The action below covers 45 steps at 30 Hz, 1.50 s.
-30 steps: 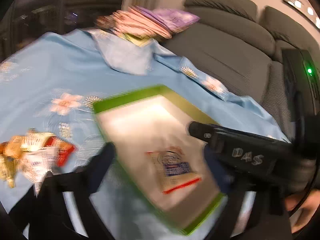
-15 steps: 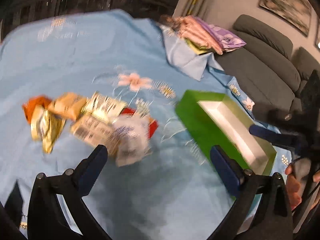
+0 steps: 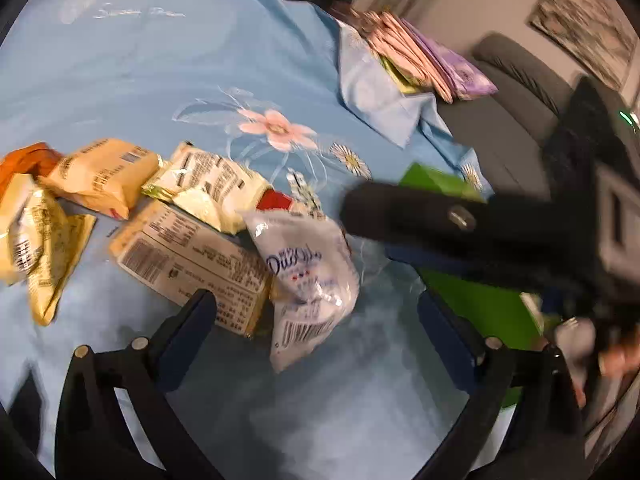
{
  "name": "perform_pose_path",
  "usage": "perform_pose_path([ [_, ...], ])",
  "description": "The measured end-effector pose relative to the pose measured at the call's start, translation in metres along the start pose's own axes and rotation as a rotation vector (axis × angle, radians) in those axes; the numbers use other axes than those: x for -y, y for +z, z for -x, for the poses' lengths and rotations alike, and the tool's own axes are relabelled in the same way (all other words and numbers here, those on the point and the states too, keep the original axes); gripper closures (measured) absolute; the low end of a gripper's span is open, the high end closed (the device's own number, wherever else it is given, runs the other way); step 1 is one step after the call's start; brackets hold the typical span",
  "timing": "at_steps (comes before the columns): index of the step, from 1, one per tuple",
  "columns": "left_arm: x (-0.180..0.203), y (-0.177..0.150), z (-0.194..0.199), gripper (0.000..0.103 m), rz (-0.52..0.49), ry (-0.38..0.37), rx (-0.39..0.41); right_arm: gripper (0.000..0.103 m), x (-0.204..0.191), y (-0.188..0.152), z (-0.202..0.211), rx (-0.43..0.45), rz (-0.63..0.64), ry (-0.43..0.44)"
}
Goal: Organize snacks
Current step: 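Grasp the white QiaoQiao snack bag with the right gripper, then carry the white bag into the green box and open the right gripper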
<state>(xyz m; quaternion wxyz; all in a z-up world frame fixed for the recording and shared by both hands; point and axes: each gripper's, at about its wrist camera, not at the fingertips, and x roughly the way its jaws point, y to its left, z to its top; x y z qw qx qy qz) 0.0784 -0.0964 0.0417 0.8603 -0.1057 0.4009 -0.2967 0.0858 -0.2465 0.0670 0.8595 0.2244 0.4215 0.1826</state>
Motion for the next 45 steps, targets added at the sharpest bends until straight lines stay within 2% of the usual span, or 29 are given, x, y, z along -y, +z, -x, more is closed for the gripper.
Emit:
perform_pose_path([
  [2, 0.006, -0.002, -0.002, 0.003, -0.015, -0.006, 0.014, 0.028, 0.006, 0.003, -0.018, -0.058, -0.015, 0.047],
  [3, 0.008, -0.002, -0.003, 0.003, -0.013, -0.001, 0.030, 0.028, 0.007, 0.003, -0.028, -0.089, -0.017, 0.028],
  [6, 0.015, -0.002, -0.008, 0.005, -0.004, 0.002, 0.036, 0.029, 0.006, 0.003, -0.041, -0.107, -0.008, -0.059],
  [7, 0.019, -0.003, -0.010, 0.007, -0.018, 0.016, 0.031, 0.037, 0.006, 0.002, -0.045, -0.110, 0.001, -0.049],
  [8, 0.019, -0.003, -0.010, 0.018, -0.020, 0.014, 0.030, 0.042, 0.007, 0.002, -0.047, -0.116, 0.001, -0.031],
  [9, 0.018, -0.002, -0.010, 0.045, -0.015, 0.010, 0.026, 0.044, 0.010, 0.002, -0.048, -0.122, -0.010, -0.028],
  [10, 0.019, -0.003, -0.011, 0.059, -0.004, 0.006, 0.015, 0.045, 0.012, 0.002, -0.048, -0.118, -0.025, -0.025],
  [13, 0.019, -0.004, -0.011, 0.057, 0.010, -0.017, 0.012, 0.052, 0.011, 0.000, -0.043, -0.104, -0.013, -0.021],
  [16, 0.015, -0.002, -0.012, 0.057, 0.015, -0.026, 0.009, 0.054, 0.007, -0.005, -0.041, -0.091, 0.036, -0.039],
  [21, 0.010, -0.006, 0.001, 0.058, -0.002, -0.016, 0.000, 0.055, 0.005, -0.010, -0.036, -0.092, 0.025, -0.020],
  [24, 0.018, -0.011, 0.015, 0.059, -0.041, 0.014, 0.016, 0.056, 0.002, -0.015, -0.026, -0.080, 0.028, -0.009],
  [27, 0.025, -0.009, 0.029, 0.059, -0.064, -0.002, 0.047, 0.056, -0.005, -0.019, -0.007, -0.044, 0.048, 0.000],
  [30, 0.041, -0.008, 0.045, 0.059, -0.108, -0.019, 0.066, 0.056, -0.014, -0.021, 0.016, -0.017, 0.062, -0.016],
  [33, 0.063, -0.007, 0.055, 0.059, -0.163, -0.038, 0.081, 0.056, -0.011, -0.027, 0.046, 0.041, 0.051, 0.007],
  [37, 0.105, -0.014, 0.051, 0.059, -0.255, -0.051, 0.085, 0.056, 0.008, -0.039, 0.087, 0.110, 0.003, 0.010],
  [40, 0.126, -0.013, 0.045, 0.059, -0.282, -0.059, 0.090, 0.056, 0.022, -0.044, 0.110, 0.173, -0.057, 0.014],
  [45, 0.158, -0.006, 0.024, 0.059, -0.320, -0.084, 0.042, 0.056, 0.036, -0.042, 0.134, 0.221, -0.064, -0.093],
])
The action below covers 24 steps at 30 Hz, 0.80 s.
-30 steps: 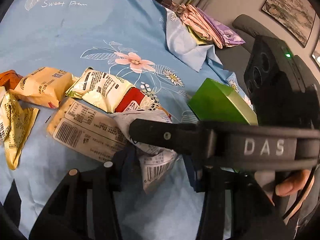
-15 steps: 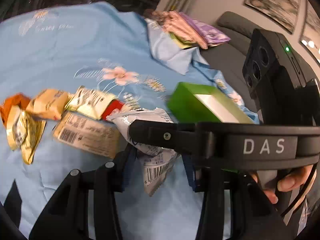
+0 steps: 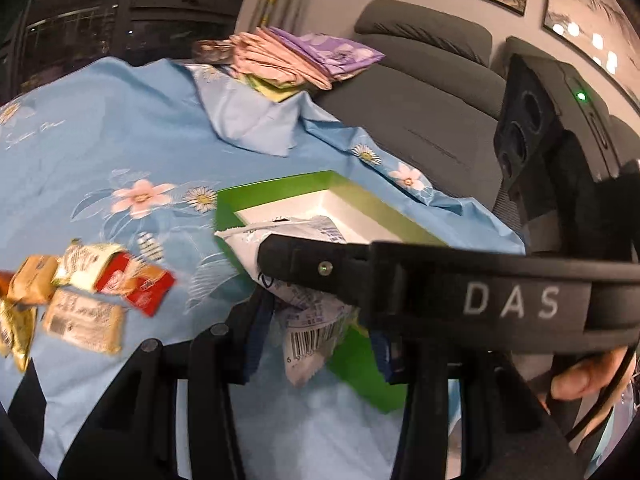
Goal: Organize snacks
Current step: 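Carry the white bag into the green box and open the right gripper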
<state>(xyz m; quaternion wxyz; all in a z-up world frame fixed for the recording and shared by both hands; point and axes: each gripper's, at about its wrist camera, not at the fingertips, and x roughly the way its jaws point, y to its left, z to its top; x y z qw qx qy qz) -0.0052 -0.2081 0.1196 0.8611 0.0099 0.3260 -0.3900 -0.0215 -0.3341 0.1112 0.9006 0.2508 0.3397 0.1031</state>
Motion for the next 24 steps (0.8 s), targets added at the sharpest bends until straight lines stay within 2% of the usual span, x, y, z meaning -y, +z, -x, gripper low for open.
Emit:
perform_pose_path([
  [4, 0.031, 0.006, -0.023, 0.059, -0.062, -0.005, -0.033, 0.056, 0.037, 0.002, 0.020, 0.044, -0.070, 0.031],
  [7, 0.047, 0.003, -0.044, 0.059, -0.075, -0.004, -0.066, 0.056, 0.065, 0.001, 0.025, 0.042, -0.135, 0.035],
  [10, 0.058, 0.000, -0.062, 0.059, -0.080, -0.014, -0.107, 0.056, 0.087, -0.002, 0.027, 0.027, -0.181, 0.000],
  [14, 0.071, 0.000, -0.074, 0.059, -0.109, 0.003, -0.123, 0.056, 0.114, -0.005, 0.032, 0.026, -0.256, 0.032],
  [24, 0.079, 0.003, -0.085, 0.055, -0.128, 0.016, -0.125, 0.056, 0.133, -0.004, 0.040, 0.060, -0.272, 0.044],
])
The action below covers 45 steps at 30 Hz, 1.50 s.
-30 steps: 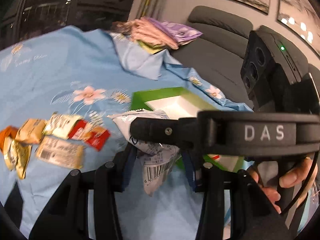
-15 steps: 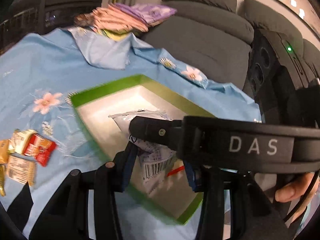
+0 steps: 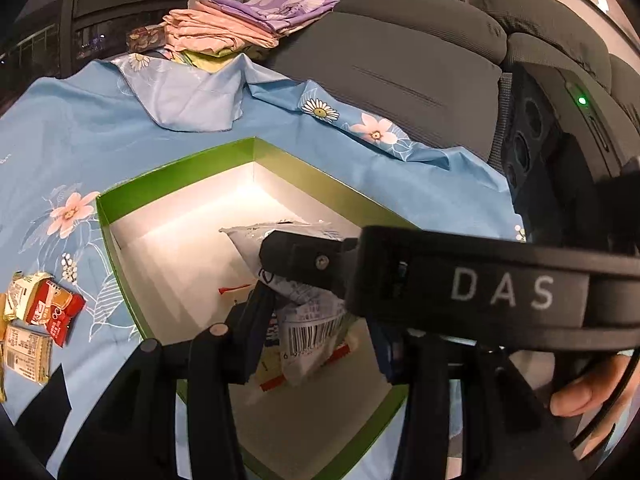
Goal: Organize snacks
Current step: 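Carry the white bag into the green box and open the right gripper, then reach the left gripper to the yellow crinkled bag and grasp it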
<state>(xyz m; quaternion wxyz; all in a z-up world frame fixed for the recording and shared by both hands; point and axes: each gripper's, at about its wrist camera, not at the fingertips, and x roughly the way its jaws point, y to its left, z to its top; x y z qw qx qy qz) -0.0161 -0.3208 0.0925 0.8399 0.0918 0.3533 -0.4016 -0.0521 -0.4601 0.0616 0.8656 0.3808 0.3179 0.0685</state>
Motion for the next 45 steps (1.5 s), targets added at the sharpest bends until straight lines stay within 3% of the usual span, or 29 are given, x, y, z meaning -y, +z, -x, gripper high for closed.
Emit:
perform_pose_path([
  [4, -0.001, 0.000, -0.003, 0.052, 0.013, 0.024, -0.006, 0.054, 0.001, 0.001, 0.000, 0.002, 0.008, 0.008],
  [6, -0.005, -0.001, -0.004, 0.037, 0.029, 0.044, -0.009, 0.050, 0.000, 0.001, 0.000, 0.001, 0.010, 0.016],
  [9, -0.016, -0.002, -0.002, 0.018, 0.083, 0.046, -0.004, 0.034, -0.003, 0.002, 0.002, 0.001, 0.028, 0.069],
  [12, -0.026, -0.002, 0.006, 0.012, 0.137, -0.017, 0.019, 0.011, -0.004, 0.004, 0.008, 0.031, 0.042, 0.171],
  [14, -0.027, 0.000, 0.012, 0.001, 0.155, -0.048, 0.038, 0.006, -0.004, 0.003, 0.010, 0.036, 0.046, 0.212],
  [23, -0.017, 0.000, 0.033, 0.001, 0.051, -0.020, 0.041, 0.004, -0.025, -0.006, 0.012, 0.044, 0.193, 0.145],
  [27, -0.025, -0.008, 0.047, 0.001, 0.055, -0.014, 0.048, 0.003, -0.044, -0.015, 0.012, 0.064, 0.305, 0.144],
  [36, -0.098, -0.049, 0.111, 0.001, 0.255, 0.024, 0.130, 0.004, -0.108, -0.036, -0.020, 0.035, 0.468, 0.169],
  [45, -0.183, -0.097, 0.165, 0.000, 0.399, 0.184, 0.182, 0.004, -0.182, -0.073, -0.080, -0.059, 0.574, 0.156],
])
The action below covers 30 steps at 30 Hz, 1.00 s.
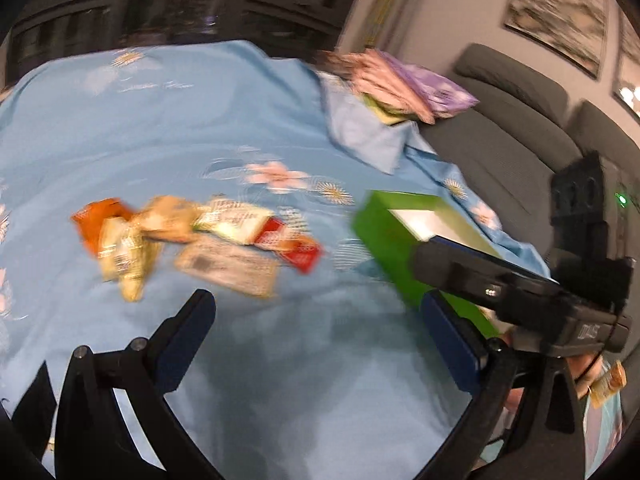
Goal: Organize snacks
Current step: 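Reach the left gripper to the yellow crinkled bag and grasp it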
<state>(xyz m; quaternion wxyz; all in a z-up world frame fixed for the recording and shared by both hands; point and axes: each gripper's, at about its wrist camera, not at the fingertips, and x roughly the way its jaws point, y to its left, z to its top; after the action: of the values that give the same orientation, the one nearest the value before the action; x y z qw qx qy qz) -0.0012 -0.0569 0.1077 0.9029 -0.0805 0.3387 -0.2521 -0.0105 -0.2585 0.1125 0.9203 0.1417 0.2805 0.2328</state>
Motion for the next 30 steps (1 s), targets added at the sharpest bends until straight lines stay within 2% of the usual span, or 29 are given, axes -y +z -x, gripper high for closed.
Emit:
perform_pose_path([
  [4, -0.060, 0.005, 0.005, 0.000, 0.153, 0.044, -0.002, 0.004, -0.013, -0.001, -0.023, -0.014, -0.033, 0.043],
  [6, -0.090, 0.007, 0.006, 0.000, 0.255, 0.036, -0.002, 0.004, -0.022, -0.005, -0.034, -0.027, -0.017, 0.013],
  [9, -0.118, 0.011, 0.006, 0.000, 0.352, 0.007, -0.009, 0.004, -0.037, -0.009, -0.050, -0.064, 0.055, -0.042],
  [12, -0.142, 0.013, 0.002, 0.000, 0.398, 0.045, -0.019, 0.004, -0.058, -0.012, -0.067, -0.092, 0.159, -0.069],
  [14, -0.154, 0.018, -0.005, 0.001, 0.420, 0.073, -0.034, 0.004, -0.075, -0.015, -0.079, -0.116, 0.225, -0.053],
  [18, -0.169, 0.030, -0.020, 0.001, 0.388, 0.073, -0.069, 0.004, -0.104, -0.019, -0.101, -0.088, 0.334, -0.055],
  [21, -0.180, 0.033, -0.040, 0.002, 0.401, 0.037, -0.132, 0.004, -0.122, -0.019, -0.126, -0.090, 0.386, 0.029],
  [23, -0.190, 0.033, -0.053, 0.005, 0.422, -0.020, -0.175, 0.008, -0.131, -0.021, -0.148, -0.124, 0.462, 0.038],
  [24, -0.194, 0.032, -0.056, 0.008, 0.432, -0.040, -0.174, 0.016, -0.132, -0.023, -0.160, -0.166, 0.502, 0.032],
  [25, -0.199, 0.031, -0.058, 0.010, 0.439, -0.055, -0.170, 0.027, -0.132, -0.027, -0.175, -0.224, 0.539, 0.014],
  [27, -0.203, 0.032, -0.064, 0.014, 0.436, -0.079, -0.187, 0.041, -0.127, -0.031, -0.198, -0.313, 0.567, -0.027],
  [30, -0.205, 0.028, -0.075, 0.019, 0.404, -0.079, -0.237, 0.042, -0.113, -0.028, -0.217, -0.341, 0.520, -0.034],
])
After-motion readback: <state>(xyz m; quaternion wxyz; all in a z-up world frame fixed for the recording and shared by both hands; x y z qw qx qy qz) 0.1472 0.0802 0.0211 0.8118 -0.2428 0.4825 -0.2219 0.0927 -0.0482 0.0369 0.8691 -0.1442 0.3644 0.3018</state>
